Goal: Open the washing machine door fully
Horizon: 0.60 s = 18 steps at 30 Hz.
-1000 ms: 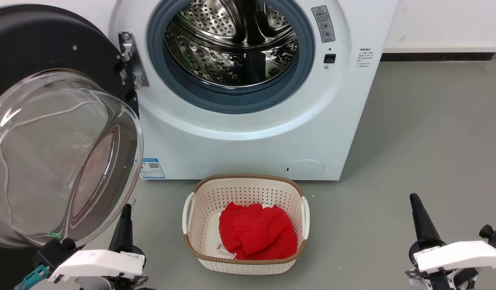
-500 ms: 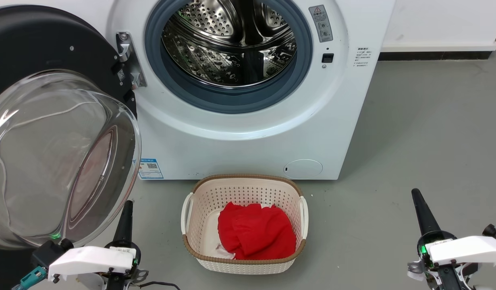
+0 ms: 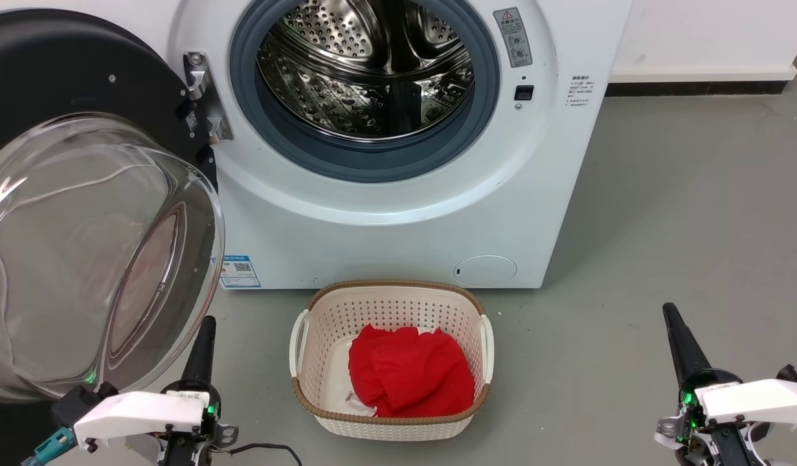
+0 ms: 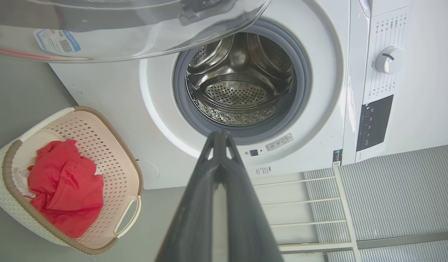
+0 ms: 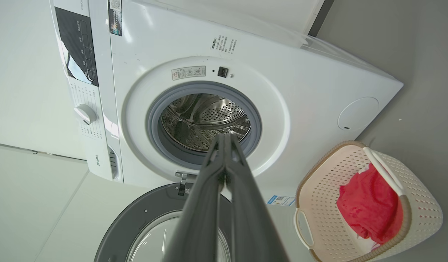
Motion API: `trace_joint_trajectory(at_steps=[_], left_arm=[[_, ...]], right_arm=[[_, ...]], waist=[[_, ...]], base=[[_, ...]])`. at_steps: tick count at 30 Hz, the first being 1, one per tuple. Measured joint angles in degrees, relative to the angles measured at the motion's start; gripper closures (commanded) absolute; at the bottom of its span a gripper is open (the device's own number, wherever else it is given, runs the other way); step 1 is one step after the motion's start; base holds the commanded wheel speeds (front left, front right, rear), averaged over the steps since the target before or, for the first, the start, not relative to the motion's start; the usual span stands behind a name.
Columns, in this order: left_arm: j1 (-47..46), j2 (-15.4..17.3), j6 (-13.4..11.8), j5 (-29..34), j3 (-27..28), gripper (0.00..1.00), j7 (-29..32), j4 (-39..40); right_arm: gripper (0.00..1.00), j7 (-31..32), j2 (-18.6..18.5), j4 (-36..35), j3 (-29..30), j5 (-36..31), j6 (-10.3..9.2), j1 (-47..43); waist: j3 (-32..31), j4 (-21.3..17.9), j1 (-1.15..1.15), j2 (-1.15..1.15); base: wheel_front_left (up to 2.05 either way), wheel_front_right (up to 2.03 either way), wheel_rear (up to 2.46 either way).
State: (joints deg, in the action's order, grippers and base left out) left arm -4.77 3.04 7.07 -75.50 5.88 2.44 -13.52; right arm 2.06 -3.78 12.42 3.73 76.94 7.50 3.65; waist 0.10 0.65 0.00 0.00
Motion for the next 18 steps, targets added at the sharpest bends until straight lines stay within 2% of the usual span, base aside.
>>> trace_joint_trajectory(at_steps=[18], left_arm=[[-0.51,-0.07,0.2,-9.49,0.31,1.0,2.38,-0.31]], right_arm=[[1.0,1.97,0.02,0.83,0.92,9.25,-0.01,1.18]], waist=[[0.04,-0.35,0.0,0.0]], base=[[0.0,0.0,0.0]])
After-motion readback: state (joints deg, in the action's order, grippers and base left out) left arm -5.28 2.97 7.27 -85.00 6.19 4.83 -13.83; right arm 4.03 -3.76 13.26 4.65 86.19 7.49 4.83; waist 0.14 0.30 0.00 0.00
